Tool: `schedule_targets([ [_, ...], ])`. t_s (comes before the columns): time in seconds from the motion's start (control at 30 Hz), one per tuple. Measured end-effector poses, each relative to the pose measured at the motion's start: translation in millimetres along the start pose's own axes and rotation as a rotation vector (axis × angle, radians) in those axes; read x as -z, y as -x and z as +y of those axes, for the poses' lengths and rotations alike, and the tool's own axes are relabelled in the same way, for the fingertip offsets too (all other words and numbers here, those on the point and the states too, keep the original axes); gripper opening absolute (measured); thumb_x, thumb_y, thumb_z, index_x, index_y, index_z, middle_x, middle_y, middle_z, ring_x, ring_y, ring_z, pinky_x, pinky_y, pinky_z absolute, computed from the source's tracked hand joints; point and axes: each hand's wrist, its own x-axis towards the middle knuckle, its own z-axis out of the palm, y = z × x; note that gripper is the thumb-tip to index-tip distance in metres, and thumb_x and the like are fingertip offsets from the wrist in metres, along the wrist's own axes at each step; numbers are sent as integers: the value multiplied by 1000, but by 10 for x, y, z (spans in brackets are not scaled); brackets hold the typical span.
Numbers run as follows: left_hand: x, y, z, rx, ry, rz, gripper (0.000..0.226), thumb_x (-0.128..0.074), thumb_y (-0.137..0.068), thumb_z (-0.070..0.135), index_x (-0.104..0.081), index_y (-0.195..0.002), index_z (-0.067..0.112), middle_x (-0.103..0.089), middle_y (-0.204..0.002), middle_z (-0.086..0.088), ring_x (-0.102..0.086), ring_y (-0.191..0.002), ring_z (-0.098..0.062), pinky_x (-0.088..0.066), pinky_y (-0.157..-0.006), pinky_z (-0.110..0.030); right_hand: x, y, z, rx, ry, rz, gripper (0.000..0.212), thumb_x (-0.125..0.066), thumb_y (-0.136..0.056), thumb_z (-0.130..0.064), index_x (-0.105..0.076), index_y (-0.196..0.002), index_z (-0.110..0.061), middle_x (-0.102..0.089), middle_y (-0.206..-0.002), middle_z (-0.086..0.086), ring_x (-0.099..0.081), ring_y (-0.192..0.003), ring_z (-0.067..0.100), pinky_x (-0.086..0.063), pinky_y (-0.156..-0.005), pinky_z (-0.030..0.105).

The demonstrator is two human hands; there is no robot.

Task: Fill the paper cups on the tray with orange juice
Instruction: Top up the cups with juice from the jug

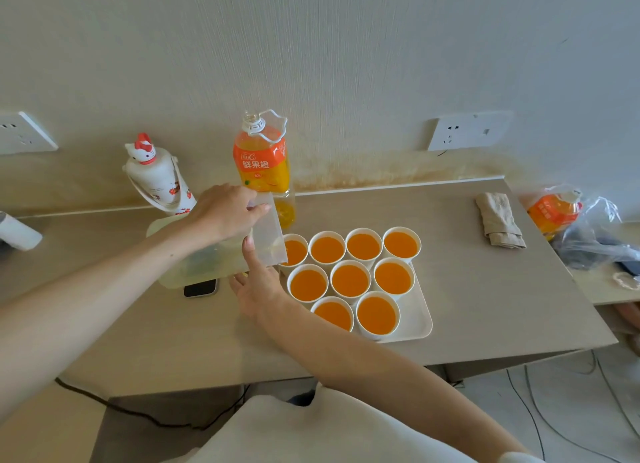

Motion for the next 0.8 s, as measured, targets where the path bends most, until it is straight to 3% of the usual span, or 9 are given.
schedule_targets([
  [0.17,14,-6,12,1,2,-9,46,-49,-97,39,-35,-59,17,-41,-56,1,-37,-51,-11,-22,-50,-25,-12,15,-15,-4,-11,-10,47,-68,-89,-31,-45,-130,-26,-63,-105,-6,-58,-113,21,-49,-89,28],
  [0.37,10,-33,1,-7,-15,-9,46,-49,-97,39,-36,-60,16,-44,-57,1,-38,-52,-12,-22,-50,-26,-40,18,-20,-22,-27,27,59,-70,-86,-35,-44,-138,-22,-64,-109,-3,-62,-107,19,-55,-72,21],
  [0.53,37,-26,24,-17,-21,-18,47,-49,-97,38,-34,-59,16,-40,-55,1,-35,-51,-12,-22,-50,-26,-45,21,-6,-39,-3,31,60,-71,-86,-37,-43,-136,-23,-62,-116,-2,-60,-118,22,-52,-91,29],
  [0.7,32,-26,16,-22,-18,-17,48,-49,-97,38,-35,-58,16,-39,-55,1,-35,-51,-13,-23,-51,-26,-42,30,-15,-30,-9,20,60,-70,-86,-37,-42,-137,-23,-64,-112,-3,-61,-111,20,-54,-73,22],
  [0.8,24,-21,17,-28,-5,-18,48,-49,-97,38,-35,-58,15,-39,-54,0,-35,-50,-13,-23,-51,-26,-30,40,-11,-28,6,21,60,-69,-86,-38,-42,-138,-24,-63,-109,-5,-60,-108,18,-52,-73,22],
])
